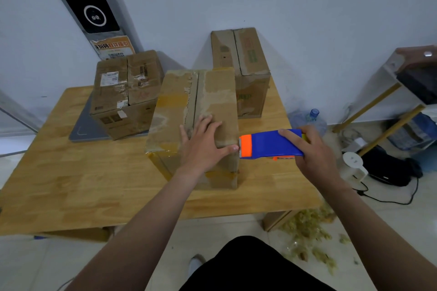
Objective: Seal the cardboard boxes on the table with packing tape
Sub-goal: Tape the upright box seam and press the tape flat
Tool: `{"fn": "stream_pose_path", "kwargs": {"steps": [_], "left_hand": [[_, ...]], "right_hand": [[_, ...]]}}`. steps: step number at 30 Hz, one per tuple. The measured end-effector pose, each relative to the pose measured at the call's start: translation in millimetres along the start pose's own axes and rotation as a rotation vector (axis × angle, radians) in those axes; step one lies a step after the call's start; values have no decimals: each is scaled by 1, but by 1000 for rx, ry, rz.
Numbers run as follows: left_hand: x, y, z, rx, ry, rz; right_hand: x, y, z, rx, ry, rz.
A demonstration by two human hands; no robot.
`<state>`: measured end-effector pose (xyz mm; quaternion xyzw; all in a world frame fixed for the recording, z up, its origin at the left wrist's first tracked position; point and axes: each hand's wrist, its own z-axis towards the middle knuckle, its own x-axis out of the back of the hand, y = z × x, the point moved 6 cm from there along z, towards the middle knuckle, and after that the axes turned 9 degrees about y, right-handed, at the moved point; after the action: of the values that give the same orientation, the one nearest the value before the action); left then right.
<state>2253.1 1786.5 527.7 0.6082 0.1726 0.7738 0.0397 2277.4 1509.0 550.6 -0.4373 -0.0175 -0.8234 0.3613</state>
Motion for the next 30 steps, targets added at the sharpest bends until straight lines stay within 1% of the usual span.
{"fn": "stream_pose_path", "kwargs": {"steps": [3, 6, 9, 12, 16, 21, 24, 27, 30], "left_hand": [[-2, -3, -1, 25, -4, -17], [0, -3, -1, 42, -23, -49], [1, -4, 0, 49, -38, -45], [4, -5, -1, 60, -43, -48], [3, -2, 0, 49, -53, -37], [5, -2, -1, 62, -86, -44], [5, 3, 1, 78, -113, -42], [4, 4, 2, 85, -122, -38], [2, 3, 2, 89, -130, -50]], "right_hand": [[0, -3, 0, 36, 23, -1], [0, 11, -1, 50, 3, 21], [-3, 24, 0, 29, -49, 55], [1, 41, -4, -1, -32, 69], [3, 66, -17, -92, -36, 52], [-1, 44, -13, -76, -59, 1], [-6, 26, -11, -138, -111, -19], [-15, 21, -13, -175, -167, -46], [-16, 22, -13, -178, -156, -95]]}}
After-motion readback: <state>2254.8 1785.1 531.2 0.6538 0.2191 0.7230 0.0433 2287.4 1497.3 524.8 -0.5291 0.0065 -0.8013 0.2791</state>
